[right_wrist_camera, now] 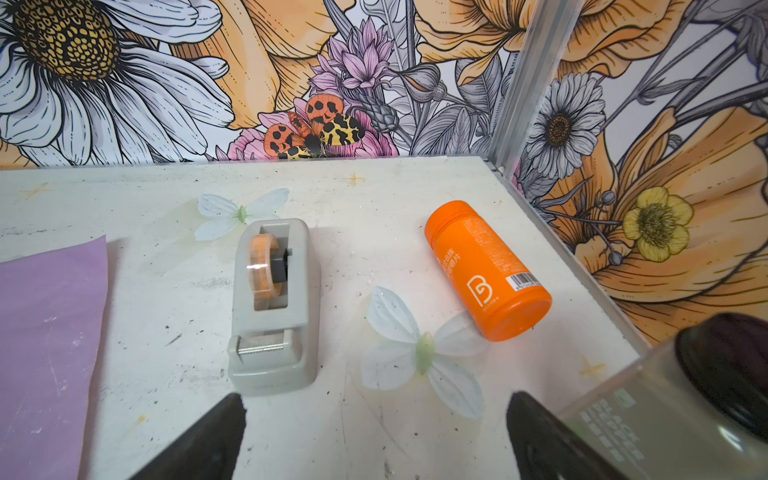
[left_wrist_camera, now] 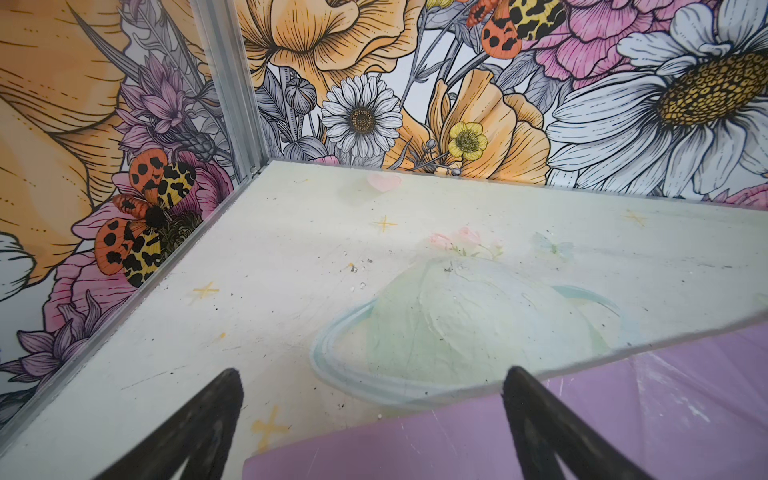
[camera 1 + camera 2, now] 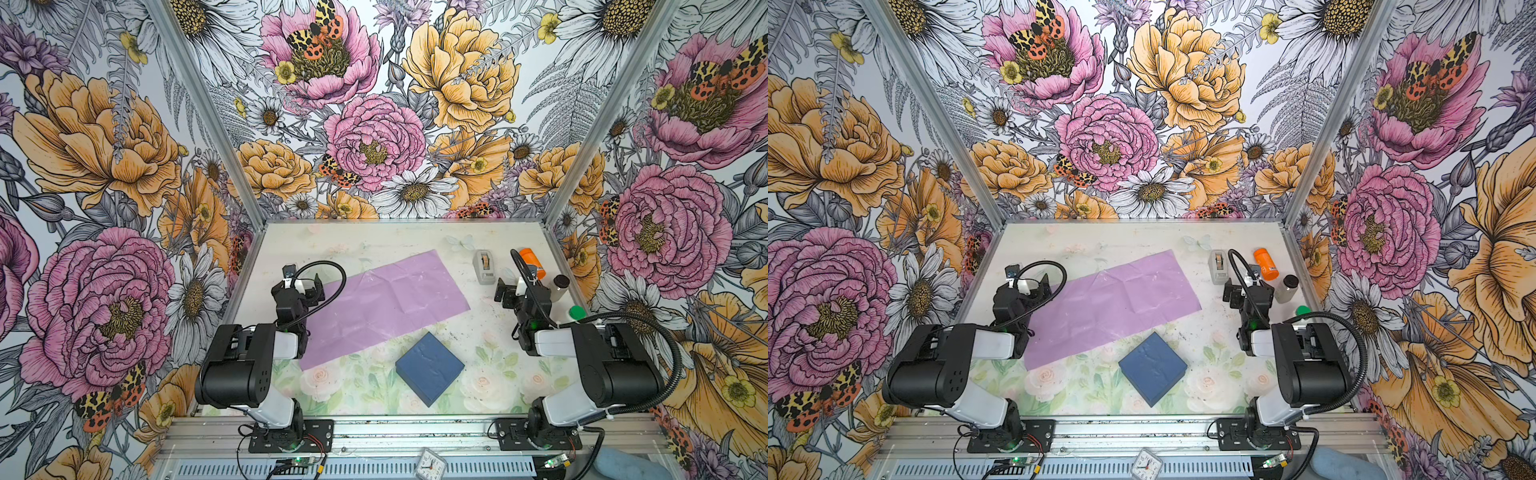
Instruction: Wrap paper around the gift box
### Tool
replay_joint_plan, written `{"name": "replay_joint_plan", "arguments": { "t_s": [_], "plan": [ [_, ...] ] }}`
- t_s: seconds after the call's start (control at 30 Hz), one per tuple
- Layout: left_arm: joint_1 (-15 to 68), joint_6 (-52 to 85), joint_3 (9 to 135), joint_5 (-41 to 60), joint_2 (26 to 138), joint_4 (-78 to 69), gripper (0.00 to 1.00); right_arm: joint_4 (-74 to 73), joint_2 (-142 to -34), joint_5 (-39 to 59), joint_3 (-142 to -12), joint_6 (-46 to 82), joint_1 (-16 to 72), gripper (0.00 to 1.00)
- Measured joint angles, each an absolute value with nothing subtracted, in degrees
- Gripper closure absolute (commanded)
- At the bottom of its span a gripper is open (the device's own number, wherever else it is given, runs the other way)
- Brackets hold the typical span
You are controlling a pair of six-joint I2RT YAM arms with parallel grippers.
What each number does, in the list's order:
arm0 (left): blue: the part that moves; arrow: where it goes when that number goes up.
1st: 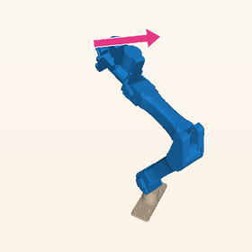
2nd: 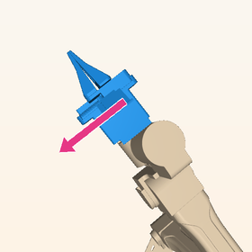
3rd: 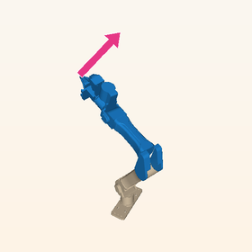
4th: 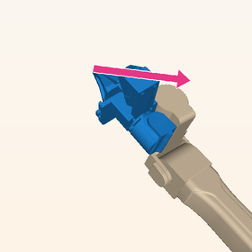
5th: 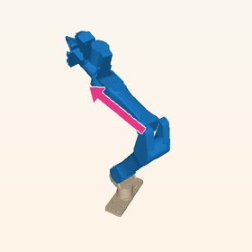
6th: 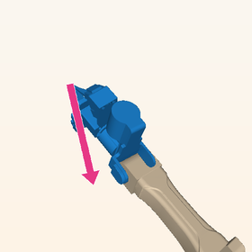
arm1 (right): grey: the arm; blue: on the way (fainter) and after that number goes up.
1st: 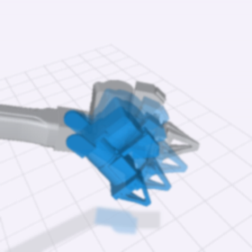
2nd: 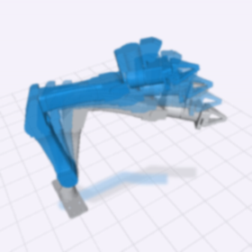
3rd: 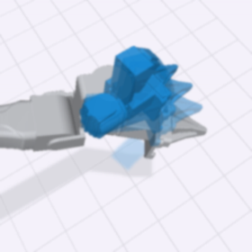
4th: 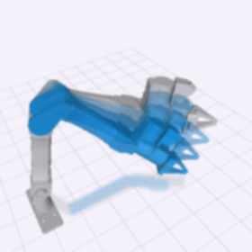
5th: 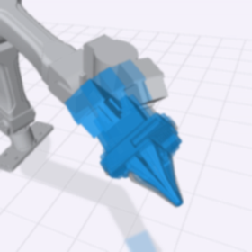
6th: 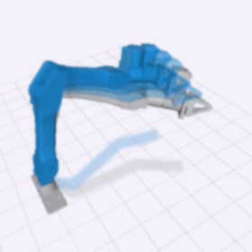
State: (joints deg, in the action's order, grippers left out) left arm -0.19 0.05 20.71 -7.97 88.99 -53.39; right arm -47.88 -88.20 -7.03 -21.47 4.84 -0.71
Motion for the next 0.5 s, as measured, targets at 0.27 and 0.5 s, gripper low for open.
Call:
{"name": "replay_joint_plan", "arguments": {
  "t_s": [0.27,0.5],
  "plan": [
    [2.8,-0.4,24.8,-12.0,81.3,-40.1,0.01,-38.4,-77.4,-6.6,-21.9,5.0,-0.8,0.01],
    [8.1,4.5,49.1,-19.2,74.5,-6.3,0.02,-14.3,-59.7,-4.0,-35.7,10.5,0.2,0.01]
  ]
}}
